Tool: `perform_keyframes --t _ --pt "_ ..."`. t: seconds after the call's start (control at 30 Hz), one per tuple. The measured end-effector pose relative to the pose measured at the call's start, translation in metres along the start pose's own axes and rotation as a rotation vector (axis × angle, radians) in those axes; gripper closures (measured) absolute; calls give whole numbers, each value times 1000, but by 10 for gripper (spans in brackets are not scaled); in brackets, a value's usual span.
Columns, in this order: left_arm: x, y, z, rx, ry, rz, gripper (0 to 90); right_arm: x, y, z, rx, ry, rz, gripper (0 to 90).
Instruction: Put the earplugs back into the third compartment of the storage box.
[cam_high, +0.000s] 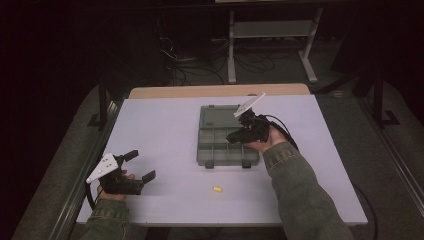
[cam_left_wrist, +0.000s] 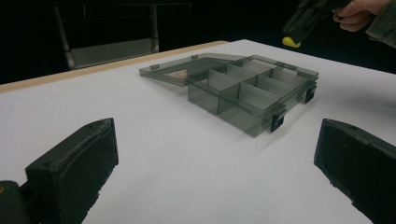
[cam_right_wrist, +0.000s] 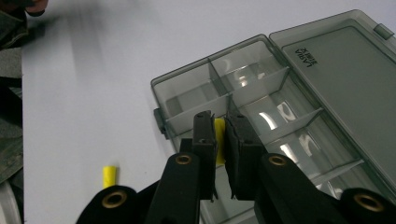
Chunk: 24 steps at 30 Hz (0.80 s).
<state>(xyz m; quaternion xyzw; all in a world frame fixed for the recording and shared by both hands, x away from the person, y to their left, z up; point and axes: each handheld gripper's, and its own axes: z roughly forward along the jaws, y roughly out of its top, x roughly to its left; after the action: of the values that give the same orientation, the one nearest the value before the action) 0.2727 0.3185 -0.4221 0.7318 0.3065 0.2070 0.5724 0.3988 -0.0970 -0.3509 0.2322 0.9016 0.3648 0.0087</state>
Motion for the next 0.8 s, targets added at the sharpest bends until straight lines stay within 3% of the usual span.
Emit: perform_keyframes --t 0.37,0.4,0.7,0.8 --pt "0 0 0 4 0 -1 0 -29 1 13 8 -60 47 808" --pt "0 0 0 5 0 1 0 -35 0 14 -3 -65 70 808" --pt "-1 0 0 5 -2 2 0 -49 -6 21 7 -91 114 808" --pt "-1 0 0 5 -2 2 0 -52 -7 27 35 -95 112 806"
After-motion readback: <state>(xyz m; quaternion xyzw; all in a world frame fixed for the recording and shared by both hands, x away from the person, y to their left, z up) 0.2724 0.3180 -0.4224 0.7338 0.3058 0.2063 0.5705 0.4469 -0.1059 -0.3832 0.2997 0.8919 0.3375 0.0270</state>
